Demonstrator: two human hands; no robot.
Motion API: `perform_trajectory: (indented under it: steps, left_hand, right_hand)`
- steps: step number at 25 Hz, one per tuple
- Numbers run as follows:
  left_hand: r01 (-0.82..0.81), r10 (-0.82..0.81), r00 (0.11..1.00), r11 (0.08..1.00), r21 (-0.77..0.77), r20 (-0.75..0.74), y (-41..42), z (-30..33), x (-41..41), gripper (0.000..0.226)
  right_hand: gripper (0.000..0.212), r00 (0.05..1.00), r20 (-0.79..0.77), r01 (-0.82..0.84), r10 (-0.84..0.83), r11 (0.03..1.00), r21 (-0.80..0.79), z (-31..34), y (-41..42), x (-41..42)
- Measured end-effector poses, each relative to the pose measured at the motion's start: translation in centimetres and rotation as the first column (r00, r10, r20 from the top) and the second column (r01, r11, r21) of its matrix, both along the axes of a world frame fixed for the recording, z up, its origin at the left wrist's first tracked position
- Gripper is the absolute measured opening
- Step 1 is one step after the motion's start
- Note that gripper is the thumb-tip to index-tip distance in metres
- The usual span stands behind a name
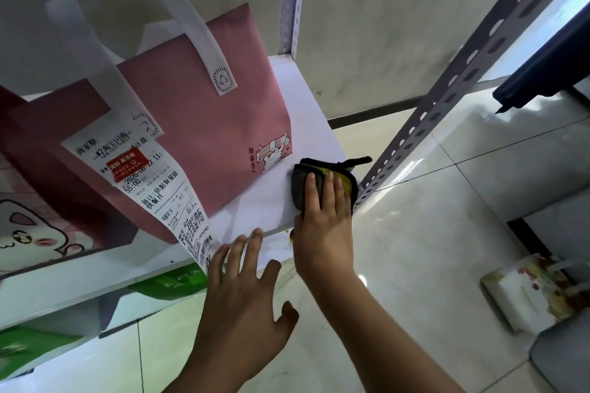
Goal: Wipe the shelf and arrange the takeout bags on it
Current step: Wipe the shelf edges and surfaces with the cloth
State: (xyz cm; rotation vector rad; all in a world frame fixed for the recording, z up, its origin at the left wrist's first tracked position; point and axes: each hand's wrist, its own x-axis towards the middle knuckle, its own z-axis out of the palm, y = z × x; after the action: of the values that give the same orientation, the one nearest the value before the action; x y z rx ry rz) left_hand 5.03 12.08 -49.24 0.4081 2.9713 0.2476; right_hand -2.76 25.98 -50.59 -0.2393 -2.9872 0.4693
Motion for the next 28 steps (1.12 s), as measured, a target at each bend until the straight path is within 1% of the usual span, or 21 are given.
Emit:
perform_trajectory:
  steps: [1, 2, 4, 5, 6, 8, 9, 11, 12, 13, 15, 17, 19, 21, 23, 25, 26, 28]
  left_hand:
    - [-0.005, 0.005, 1.0, 1.0, 0.002, 0.01, 0.1, 0.1, 0.0, 0.051]
    - [-0.008, 0.007, 1.0, 1.0, 0.006, 0.015, 0.2, 0.2, 0.0, 0.051]
    - [-0.002, 0.002, 1.0, 1.0, 0.008, 0.014, 0.2, 0.2, -0.1, 0.049]
    - [0.002, -0.002, 1.0, 1.0, 0.007, 0.006, 0.2, 0.2, -0.1, 0.049]
    - [0.004, -0.004, 1.0, 1.0, 0.009, -0.003, 0.1, 0.2, -0.1, 0.048]
    - [0.006, -0.005, 1.0, 1.0, 0.012, -0.013, 0.0, 0.1, -0.1, 0.049]
    - [0.006, -0.006, 1.0, 1.0, 0.011, -0.011, -0.1, 0.1, 0.0, 0.05]
    - [0.004, -0.003, 1.0, 1.0, 0.019, -0.016, 0.0, 0.1, 0.0, 0.05]
    - [0.001, -0.001, 1.0, 1.0, 0.023, -0.021, 0.0, 0.0, 0.1, 0.05]
    - [-0.001, 0.002, 1.0, 1.0, 0.026, -0.022, 0.0, 0.0, 0.1, 0.052]
    - [-0.008, 0.008, 1.0, 0.999, 0.033, -0.025, 0.2, -0.2, 0.1, 0.054]
    - [-0.006, 0.007, 0.999, 0.999, 0.034, -0.035, 0.3, -0.2, 0.0, 0.053]
    - [0.008, -0.007, 0.999, 1.0, 0.023, -0.045, 0.2, -0.3, 0.0, 0.051]
    - [0.013, -0.012, 0.999, 1.0, 0.011, -0.051, 0.1, -0.5, 0.2, 0.052]
    - [0.01, -0.01, 0.999, 1.0, 0.003, -0.048, 0.2, -0.6, 0.4, 0.052]
    - [0.002, -0.002, 0.999, 1.0, 0.002, -0.04, 0.2, -0.6, 0.5, 0.052]
    - [0.0, 0.001, 0.999, 1.0, 0.004, -0.037, 0.3, -0.5, 0.5, 0.052]
    - [-0.001, 0.001, 1.0, 1.0, 0.001, -0.031, 0.3, -0.6, 0.4, 0.052]
  right_hand:
    - [0.074, 1.0, 0.001, -0.019, 0.019, 1.0, 0.012, -0.1, -0.2, 0.7]
    - [0.073, 0.999, -0.006, -0.045, 0.045, 0.999, 0.015, -0.1, 0.0, 1.0]
    - [0.063, 0.996, -0.017, -0.083, 0.083, 0.996, -0.02, -0.4, 0.9, -0.2]
    - [0.063, 0.996, -0.03, -0.085, 0.084, 0.996, -0.032, -0.2, 1.5, -1.3]
    - [0.065, 0.997, -0.029, -0.073, 0.072, 0.996, -0.045, 0.2, 2.1, -2.5]
    - [0.063, 0.999, 0.045, -0.016, 0.018, 0.999, -0.042, 0.6, 2.4, -4.5]
    - [0.062, 0.999, 0.053, 0.014, -0.012, 0.999, -0.037, 0.6, 1.9, -4.6]
    - [0.06, 0.998, -0.052, 0.037, -0.038, 0.999, -0.023, 0.3, 0.9, -3.8]
    - [0.062, 0.996, -0.093, -0.006, 0.003, 1.0, -0.029, 0.1, 0.3, -2.7]
    - [0.063, 0.994, -0.098, -0.054, 0.051, 0.998, -0.027, -0.2, -0.3, -1.4]
    - [0.066, 0.987, -0.026, -0.16, 0.159, 0.987, -0.02, 0.0, -0.8, 0.8]
    - [0.064, 0.98, 0.008, -0.201, 0.201, 0.98, -0.01, 0.3, 0.1, 0.2]
    - [0.067, 0.989, -0.008, -0.147, 0.147, 0.989, -0.011, 0.4, 1.4, -2.3]
    - [0.077, 0.998, -0.017, -0.055, 0.055, 0.998, -0.026, 0.6, 2.3, -4.8]
    - [0.077, 1.0, 0.0, 0.004, -0.004, 1.0, -0.01, 0.4, 2.1, -5.5]
    - [0.07, 0.999, -0.042, -0.011, 0.011, 1.0, -0.005, 0.1, 1.5, -4.3]
    - [0.067, 0.997, -0.072, -0.04, 0.039, 0.999, -0.014, -0.2, 1.4, -3.4]
    - [0.062, 0.991, -0.079, -0.107, 0.105, 0.994, -0.023, -0.6, 1.3, -1.2]
